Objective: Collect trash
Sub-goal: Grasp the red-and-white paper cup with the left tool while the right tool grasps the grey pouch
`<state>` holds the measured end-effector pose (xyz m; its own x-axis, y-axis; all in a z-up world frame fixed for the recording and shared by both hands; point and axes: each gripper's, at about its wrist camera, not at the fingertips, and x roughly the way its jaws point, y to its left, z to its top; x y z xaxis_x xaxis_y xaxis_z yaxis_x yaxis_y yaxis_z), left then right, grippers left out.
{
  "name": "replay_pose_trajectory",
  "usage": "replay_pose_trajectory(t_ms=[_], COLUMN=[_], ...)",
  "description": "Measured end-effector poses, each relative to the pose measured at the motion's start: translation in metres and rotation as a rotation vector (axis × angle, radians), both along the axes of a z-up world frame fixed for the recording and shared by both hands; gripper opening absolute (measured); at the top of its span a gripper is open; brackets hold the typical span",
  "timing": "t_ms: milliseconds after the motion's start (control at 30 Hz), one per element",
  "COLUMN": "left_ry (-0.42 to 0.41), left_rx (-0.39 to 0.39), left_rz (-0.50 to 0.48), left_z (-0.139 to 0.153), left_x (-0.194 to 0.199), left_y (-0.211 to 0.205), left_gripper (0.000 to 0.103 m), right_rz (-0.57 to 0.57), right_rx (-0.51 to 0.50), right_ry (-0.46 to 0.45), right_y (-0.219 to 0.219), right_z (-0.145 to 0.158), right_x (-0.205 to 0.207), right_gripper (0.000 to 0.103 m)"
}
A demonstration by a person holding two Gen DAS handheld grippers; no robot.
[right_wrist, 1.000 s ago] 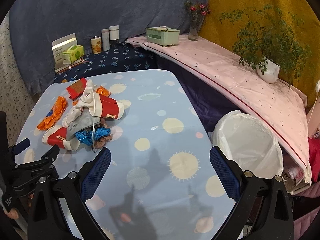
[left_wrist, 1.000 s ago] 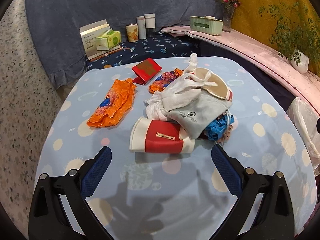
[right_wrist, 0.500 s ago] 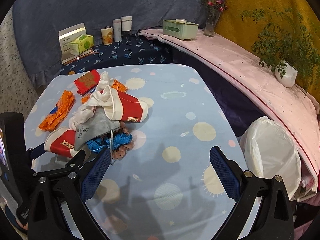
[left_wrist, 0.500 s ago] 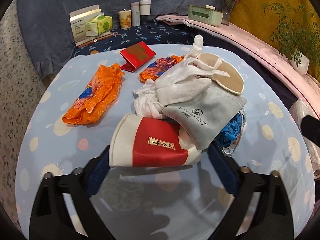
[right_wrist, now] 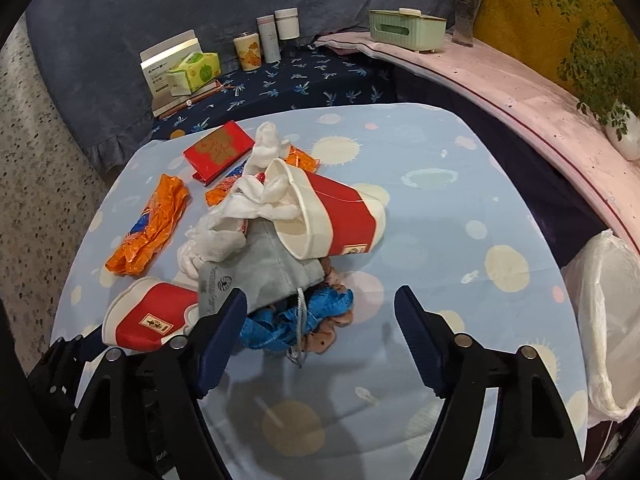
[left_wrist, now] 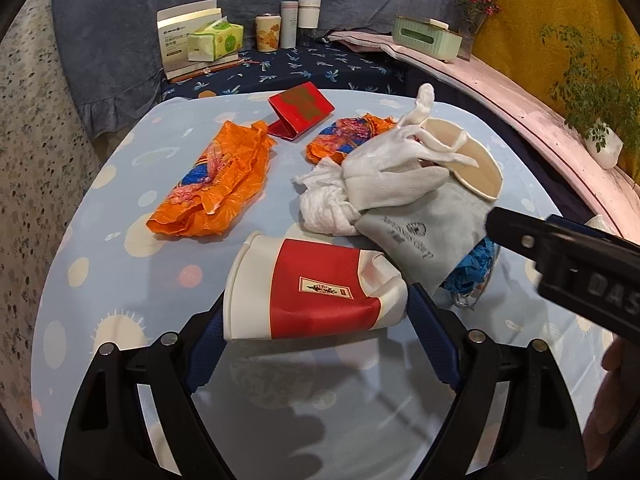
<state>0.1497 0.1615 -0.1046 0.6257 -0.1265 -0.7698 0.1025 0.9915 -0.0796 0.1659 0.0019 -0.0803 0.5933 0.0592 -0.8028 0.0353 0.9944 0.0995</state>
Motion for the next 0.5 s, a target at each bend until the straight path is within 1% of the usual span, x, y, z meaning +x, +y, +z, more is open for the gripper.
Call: replay_pose_trajectory(t_ms=[67, 167, 200, 233, 267, 333, 500], left_ry=[0.002, 0.009, 0.013, 0.015, 0.018, 0.021, 0.017], left_rx=[-0.003, -0.001, -0.001, -0.002, 0.0, 0.0, 0.003], left_rz=[0.01, 0.018, 0.021, 0.024, 0.028, 0.032, 0.045], left_z=[0.001, 0.001, 0.0, -0.001, -0.001, -0.001, 0.004], left_x=[0.0, 0.003, 0.004, 0.004, 0.004, 0.005, 0.001], left_y=[0.001, 0.003, 0.004, 0.004, 0.005, 0.006, 0.006], left_gripper=[0.081, 0.081, 0.081, 0.081, 0.081, 0.081, 0.081], right_rz=[0.004, 0.011, 0.015, 0.022, 0.028, 0.044, 0.072], right_rx=[0.007, 0.023, 0.026, 0.036, 0.044, 0.054, 0.048], right_ry=[0.011, 0.033, 0.042, 0.049, 0.053, 0.047, 0.012], right_y=[0.004, 0.008, 0.01, 0.011, 0.012, 0.013, 0.017], right_z=[-0.005, -0.014, -0.017, -0.019, -0.02, -0.019, -0.004], right_x=[0.008, 0.017, 0.02, 0.021, 0.021, 0.019, 0.008], right_gripper=[0.064, 0.055, 0.047, 0.035, 0.032, 0.019, 0.017])
